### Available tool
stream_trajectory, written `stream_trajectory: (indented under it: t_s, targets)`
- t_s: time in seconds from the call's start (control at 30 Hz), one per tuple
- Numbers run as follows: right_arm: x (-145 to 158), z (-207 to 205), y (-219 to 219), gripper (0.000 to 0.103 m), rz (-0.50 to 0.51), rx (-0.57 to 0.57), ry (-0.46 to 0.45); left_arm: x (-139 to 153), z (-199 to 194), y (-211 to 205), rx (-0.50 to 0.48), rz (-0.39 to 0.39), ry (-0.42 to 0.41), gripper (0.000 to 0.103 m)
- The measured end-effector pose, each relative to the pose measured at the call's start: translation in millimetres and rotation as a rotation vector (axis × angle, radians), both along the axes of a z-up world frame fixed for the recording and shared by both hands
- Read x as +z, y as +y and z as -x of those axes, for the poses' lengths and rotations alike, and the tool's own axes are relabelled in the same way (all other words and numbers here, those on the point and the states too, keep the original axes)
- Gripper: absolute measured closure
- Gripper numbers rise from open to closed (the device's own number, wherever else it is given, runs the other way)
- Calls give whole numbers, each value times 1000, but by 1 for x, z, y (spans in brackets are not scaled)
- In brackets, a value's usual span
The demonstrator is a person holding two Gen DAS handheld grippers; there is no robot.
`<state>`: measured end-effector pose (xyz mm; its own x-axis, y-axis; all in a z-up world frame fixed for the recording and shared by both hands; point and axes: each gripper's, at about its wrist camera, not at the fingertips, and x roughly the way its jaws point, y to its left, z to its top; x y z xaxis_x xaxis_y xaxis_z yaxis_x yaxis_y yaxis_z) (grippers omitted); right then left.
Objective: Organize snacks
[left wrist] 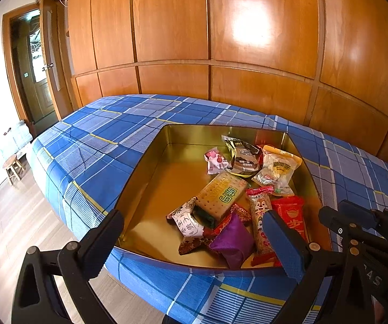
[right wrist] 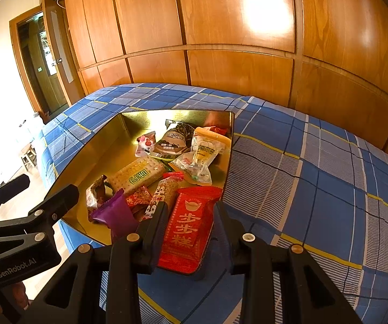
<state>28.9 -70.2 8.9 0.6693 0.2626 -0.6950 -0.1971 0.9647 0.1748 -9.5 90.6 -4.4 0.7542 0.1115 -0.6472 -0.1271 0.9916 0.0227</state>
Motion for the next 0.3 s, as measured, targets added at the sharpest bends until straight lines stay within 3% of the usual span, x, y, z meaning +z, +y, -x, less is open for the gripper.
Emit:
stream_trajectory:
  t_s: [0.3]
  targets:
    - [0,-2,-19,68,-33,-39,3,0,-1,-2,-16,19,-1,0]
